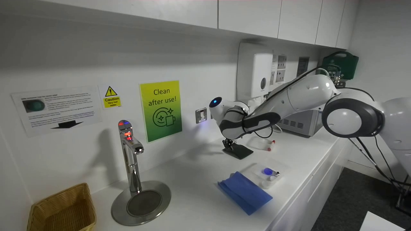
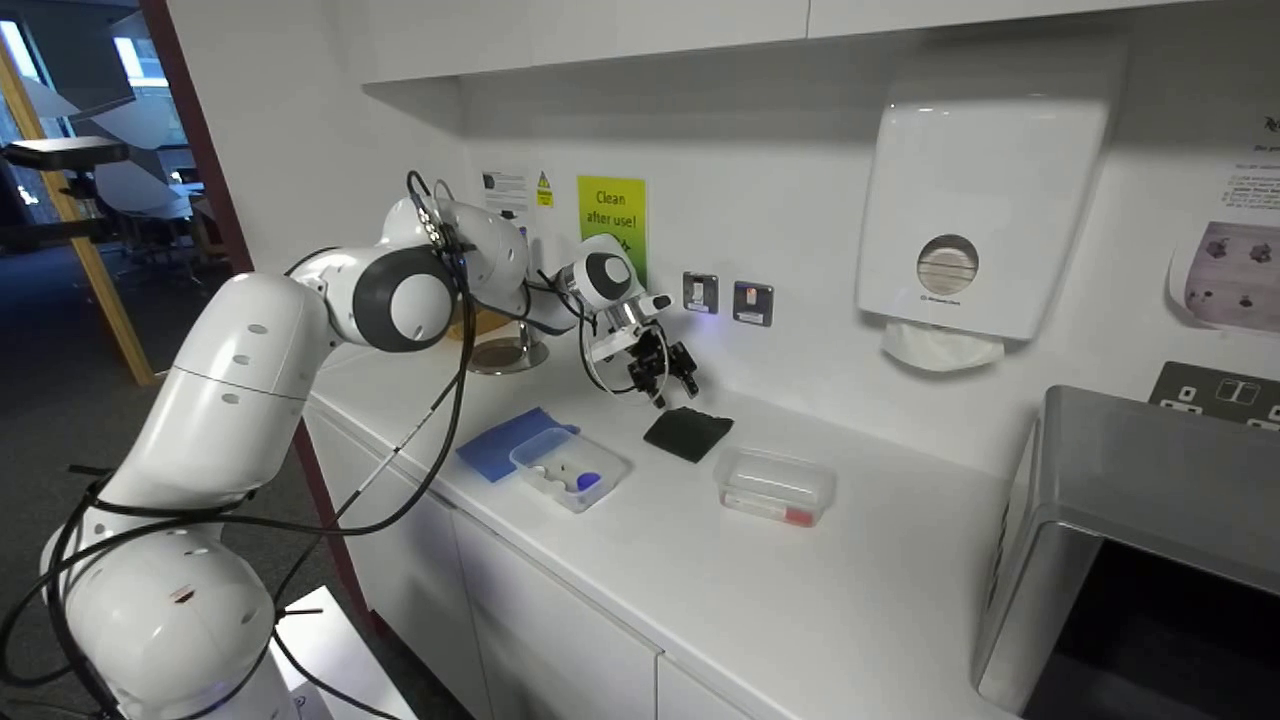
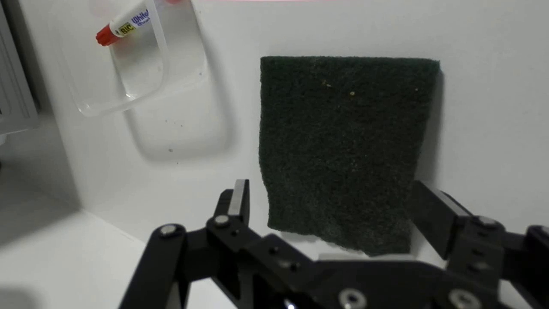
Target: Put the black fabric in the clear container on the left.
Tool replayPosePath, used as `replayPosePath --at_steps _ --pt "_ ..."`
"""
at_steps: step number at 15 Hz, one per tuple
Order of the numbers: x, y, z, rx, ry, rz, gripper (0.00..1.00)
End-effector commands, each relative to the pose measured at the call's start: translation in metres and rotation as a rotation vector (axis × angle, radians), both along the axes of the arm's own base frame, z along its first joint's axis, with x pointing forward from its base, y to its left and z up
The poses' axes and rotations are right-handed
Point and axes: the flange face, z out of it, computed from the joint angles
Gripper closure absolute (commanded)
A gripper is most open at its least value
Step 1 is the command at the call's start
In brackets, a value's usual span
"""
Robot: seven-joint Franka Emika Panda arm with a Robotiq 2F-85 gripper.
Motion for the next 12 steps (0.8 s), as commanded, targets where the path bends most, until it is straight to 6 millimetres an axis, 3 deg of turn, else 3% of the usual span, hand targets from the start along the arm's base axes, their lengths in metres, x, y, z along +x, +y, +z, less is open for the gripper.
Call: replayPosePath --at_steps 1,12 --pt "0.0048 0.0012 0.0068 -0.032 -0.008 -0.018 0.00" --pt "0.0042 0.0079 -0.0029 -0.035 0.005 -0.007 0.00"
